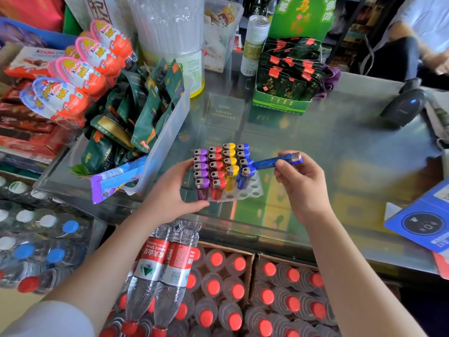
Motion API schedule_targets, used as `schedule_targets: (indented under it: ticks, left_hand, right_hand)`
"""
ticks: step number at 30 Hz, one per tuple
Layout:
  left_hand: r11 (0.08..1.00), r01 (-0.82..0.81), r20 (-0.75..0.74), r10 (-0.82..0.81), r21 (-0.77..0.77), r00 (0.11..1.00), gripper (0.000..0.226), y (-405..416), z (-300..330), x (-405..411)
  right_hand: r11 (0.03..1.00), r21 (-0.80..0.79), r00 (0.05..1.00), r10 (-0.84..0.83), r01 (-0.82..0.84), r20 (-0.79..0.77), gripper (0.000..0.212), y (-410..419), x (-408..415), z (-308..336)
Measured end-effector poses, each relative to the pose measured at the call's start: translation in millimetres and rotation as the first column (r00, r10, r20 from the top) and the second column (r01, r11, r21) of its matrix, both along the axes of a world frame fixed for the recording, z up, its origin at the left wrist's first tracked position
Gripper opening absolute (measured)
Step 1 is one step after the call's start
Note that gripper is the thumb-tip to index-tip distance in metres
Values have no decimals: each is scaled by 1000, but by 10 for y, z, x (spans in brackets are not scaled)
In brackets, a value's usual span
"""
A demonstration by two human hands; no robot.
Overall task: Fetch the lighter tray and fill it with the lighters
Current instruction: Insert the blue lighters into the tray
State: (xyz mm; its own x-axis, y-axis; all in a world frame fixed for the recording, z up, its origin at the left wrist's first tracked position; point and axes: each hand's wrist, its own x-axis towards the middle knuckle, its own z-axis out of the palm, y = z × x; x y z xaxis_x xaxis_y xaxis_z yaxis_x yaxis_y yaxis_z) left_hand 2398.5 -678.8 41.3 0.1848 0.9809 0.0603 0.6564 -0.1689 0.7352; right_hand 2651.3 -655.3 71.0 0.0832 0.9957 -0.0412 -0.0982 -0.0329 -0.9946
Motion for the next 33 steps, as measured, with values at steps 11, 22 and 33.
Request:
schedule_targets:
  ticks: [11,22,33]
  left_hand:
    - [1000,-6,-9,6,-6,1000,82,6,-43,-5]
    - [1000,4,-7,-4,7,1000,83,19,-67,-15]
    - [1000,5,-9,-5,7,1000,83,29,-81,-26]
  right_hand:
    - [985,77,894,104,-152,435,27,-316,-92,-56]
    - [951,169,764,93,-257,638,20,-293,-241,7]
    - [891,201,579,82,-406,811,20,-168,-221,105]
